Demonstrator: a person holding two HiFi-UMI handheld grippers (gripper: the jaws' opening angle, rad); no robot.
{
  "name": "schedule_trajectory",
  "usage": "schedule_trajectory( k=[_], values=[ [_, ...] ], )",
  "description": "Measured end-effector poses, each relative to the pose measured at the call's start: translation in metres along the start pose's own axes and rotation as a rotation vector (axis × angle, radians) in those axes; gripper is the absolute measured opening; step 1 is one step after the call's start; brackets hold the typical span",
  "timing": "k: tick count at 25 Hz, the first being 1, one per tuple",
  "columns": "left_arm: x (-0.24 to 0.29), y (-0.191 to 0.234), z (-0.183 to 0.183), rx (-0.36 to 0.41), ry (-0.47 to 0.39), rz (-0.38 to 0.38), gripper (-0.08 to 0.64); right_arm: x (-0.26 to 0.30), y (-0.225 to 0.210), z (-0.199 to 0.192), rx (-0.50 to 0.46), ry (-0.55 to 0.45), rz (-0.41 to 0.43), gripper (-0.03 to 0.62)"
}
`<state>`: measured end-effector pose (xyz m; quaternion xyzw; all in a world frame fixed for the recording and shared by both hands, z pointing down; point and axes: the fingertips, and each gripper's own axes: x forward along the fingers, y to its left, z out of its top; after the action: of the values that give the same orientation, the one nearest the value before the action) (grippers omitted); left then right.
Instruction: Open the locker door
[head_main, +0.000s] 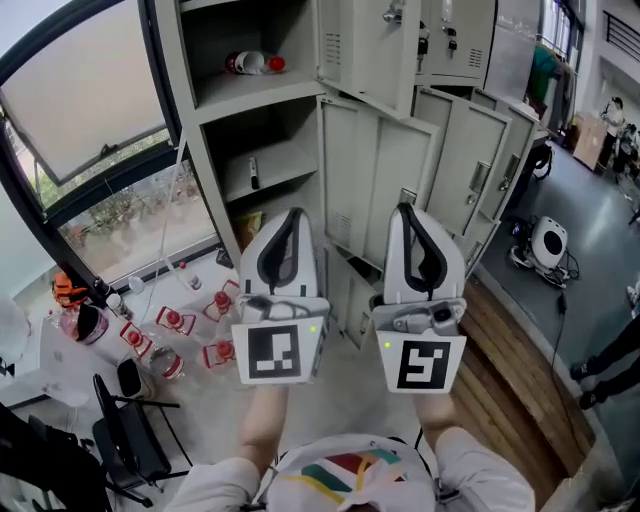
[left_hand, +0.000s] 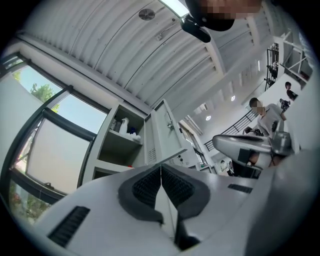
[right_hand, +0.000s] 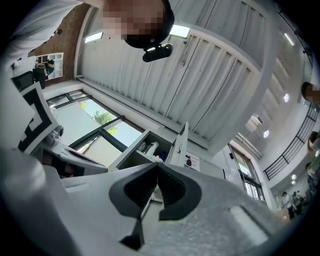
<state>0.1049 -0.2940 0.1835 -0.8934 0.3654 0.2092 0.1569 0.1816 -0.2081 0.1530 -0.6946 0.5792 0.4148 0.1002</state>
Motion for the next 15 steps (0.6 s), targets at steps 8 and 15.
schedule_trajectory(
  k=[8, 15],
  values=[
    [-0.035, 0.024, -0.032, 0.012, 0.02, 0.078, 0.015, -0.023, 0.045, -0.062, 0.083, 0.15, 0.079, 0.005],
    [-0.056, 0.033, -0.073, -0.027, 0.126, 0.145, 0.015, -0.042, 0.065, -0.1, 0.155, 0.267, 0.123, 0.003]
  ],
)
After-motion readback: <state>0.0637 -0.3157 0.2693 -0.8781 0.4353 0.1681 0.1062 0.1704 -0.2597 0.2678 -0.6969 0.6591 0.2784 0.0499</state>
